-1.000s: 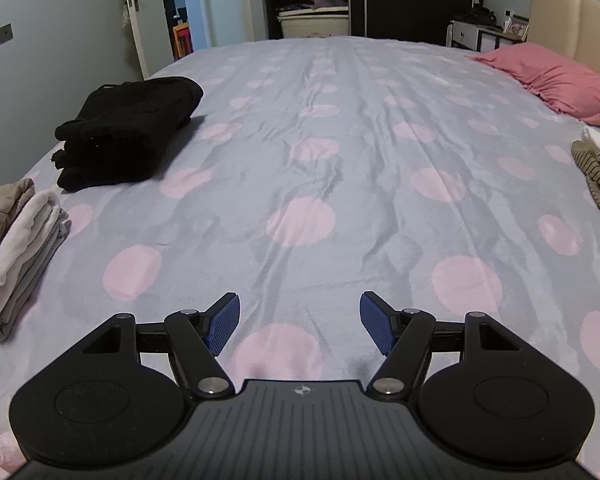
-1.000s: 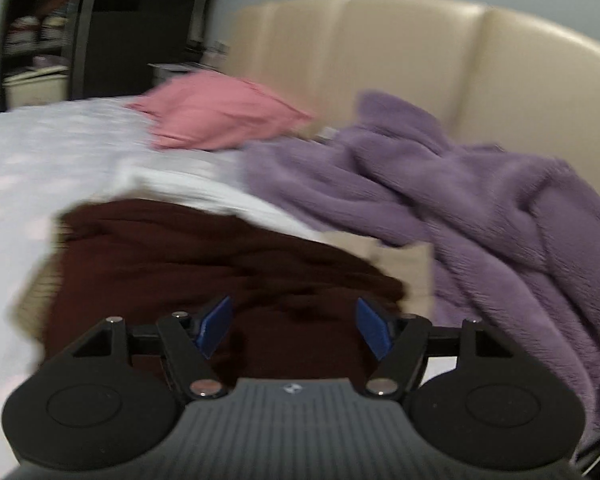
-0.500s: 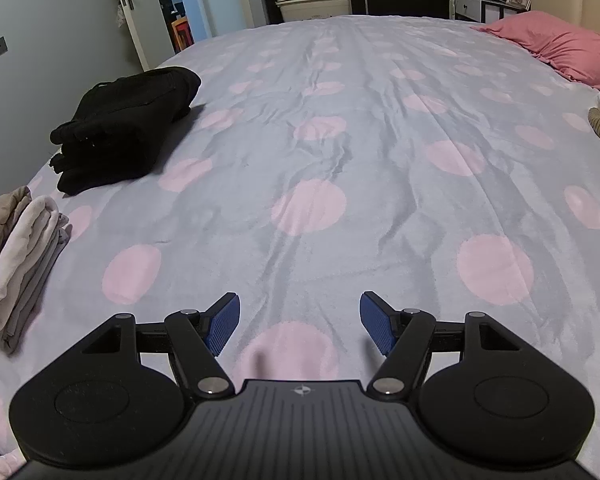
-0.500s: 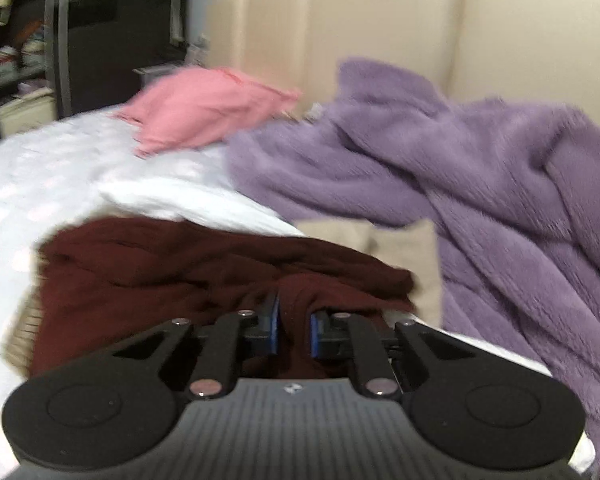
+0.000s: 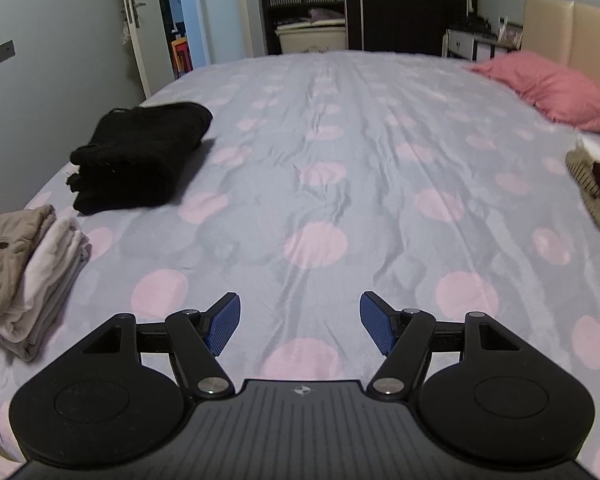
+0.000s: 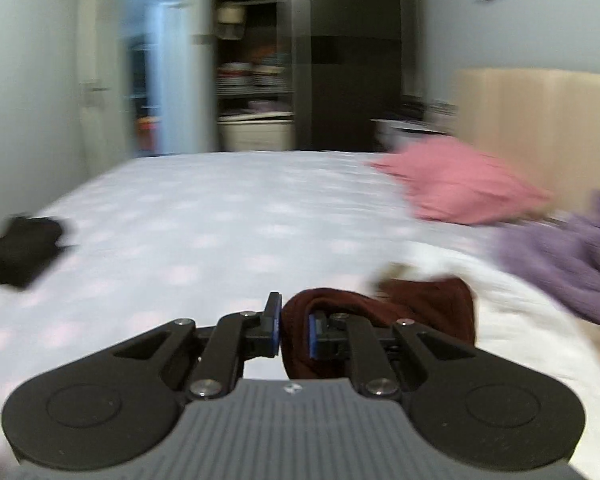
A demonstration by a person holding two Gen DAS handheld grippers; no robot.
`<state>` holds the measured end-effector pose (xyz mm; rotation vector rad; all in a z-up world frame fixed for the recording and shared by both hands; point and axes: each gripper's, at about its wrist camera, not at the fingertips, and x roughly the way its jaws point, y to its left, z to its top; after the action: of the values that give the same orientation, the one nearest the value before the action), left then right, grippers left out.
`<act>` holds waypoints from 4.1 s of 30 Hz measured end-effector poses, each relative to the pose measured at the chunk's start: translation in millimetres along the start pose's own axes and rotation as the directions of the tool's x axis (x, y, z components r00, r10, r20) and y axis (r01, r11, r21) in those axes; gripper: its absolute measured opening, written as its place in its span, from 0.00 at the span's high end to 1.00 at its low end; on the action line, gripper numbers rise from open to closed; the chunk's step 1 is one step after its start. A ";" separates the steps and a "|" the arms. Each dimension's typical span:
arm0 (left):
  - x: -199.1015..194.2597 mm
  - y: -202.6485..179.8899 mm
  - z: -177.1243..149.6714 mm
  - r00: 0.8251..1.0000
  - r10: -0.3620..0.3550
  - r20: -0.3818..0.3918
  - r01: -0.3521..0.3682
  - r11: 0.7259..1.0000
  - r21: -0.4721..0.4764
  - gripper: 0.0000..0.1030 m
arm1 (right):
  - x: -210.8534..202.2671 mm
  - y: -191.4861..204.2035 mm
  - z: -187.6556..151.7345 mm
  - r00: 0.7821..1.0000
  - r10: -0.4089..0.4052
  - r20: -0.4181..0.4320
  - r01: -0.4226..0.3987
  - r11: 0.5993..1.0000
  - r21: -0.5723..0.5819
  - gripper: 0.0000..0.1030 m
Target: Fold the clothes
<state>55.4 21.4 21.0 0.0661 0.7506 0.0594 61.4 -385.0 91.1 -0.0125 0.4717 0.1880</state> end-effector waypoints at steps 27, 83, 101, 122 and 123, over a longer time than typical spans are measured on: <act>-66.9 10.7 -55.6 0.971 -0.240 -0.022 0.241 0.961 0.138 0.37 | -28.3 134.3 -112.1 0.890 0.244 -0.386 -0.380 0.865 -0.328 0.58; -221.5 16.9 149.5 0.781 -0.379 0.496 0.224 0.912 0.345 0.98 | -135.5 152.9 115.0 0.925 0.252 0.282 -0.149 0.928 -0.340 0.97; -0.6 -6.5 49.4 0.890 -0.448 -0.078 0.449 0.840 0.305 0.98 | 49.4 118.0 -24.4 0.960 0.171 -0.220 -0.205 0.968 -0.142 0.97; 43.9 -3.0 21.3 0.837 -0.514 -0.188 0.545 0.815 0.195 0.57 | 107.8 58.1 -62.7 0.929 0.137 -0.344 -0.121 0.990 0.067 0.67; 45.5 -5.5 18.7 0.833 -0.517 -0.198 0.550 0.813 0.192 0.57 | 108.8 59.3 -66.9 0.924 0.144 -0.354 -0.127 0.989 0.069 0.67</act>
<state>101.6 18.8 3.3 0.0812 0.8898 -0.5789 115.5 -311.2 -15.9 0.0304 0.8432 0.3140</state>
